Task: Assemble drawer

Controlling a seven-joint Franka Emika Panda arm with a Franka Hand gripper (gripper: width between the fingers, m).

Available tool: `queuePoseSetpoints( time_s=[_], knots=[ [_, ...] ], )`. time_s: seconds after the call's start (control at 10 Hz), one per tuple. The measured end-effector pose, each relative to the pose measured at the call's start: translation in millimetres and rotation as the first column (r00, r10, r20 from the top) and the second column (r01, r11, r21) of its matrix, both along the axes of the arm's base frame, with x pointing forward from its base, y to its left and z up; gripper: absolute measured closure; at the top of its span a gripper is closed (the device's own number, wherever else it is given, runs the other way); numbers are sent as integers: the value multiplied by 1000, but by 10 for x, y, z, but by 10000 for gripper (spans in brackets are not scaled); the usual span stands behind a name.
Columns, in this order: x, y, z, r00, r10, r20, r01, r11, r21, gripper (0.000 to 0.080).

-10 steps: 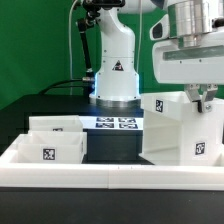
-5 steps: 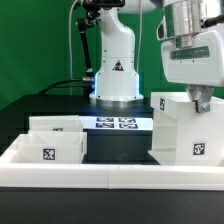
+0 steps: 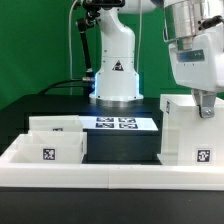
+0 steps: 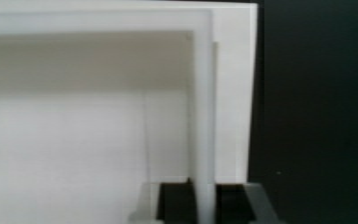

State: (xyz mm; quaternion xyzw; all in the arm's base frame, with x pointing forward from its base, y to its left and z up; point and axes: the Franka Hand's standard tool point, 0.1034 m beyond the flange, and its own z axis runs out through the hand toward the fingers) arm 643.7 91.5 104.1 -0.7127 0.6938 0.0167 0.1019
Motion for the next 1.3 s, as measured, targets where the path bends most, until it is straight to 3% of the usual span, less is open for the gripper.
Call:
queuePoseSetpoints(
  time_s=[0.4, 0.5, 0.6, 0.7, 0.8, 0.9, 1.0, 1.3],
  knots=[
    [47, 4, 1, 1000, 8, -3, -8, 1000, 0, 761],
    [46, 9, 0, 1000, 15, -2, -15, 1000, 0, 540],
    [45, 13, 0, 1000, 22, -1, -22, 1000, -1, 540],
    [45, 17, 2, 1000, 29, 0, -29, 1000, -2, 338],
    [47, 21, 18, 998, 59, 6, -59, 998, -5, 218],
    [52, 22, 44, 994, 105, 16, -105, 994, -10, 218],
    [34, 32, 109, 987, 161, 18, -161, 987, -14, 164],
    [-52, -16, 320, 938, 342, 60, -340, 939, -47, 151]
  ],
)
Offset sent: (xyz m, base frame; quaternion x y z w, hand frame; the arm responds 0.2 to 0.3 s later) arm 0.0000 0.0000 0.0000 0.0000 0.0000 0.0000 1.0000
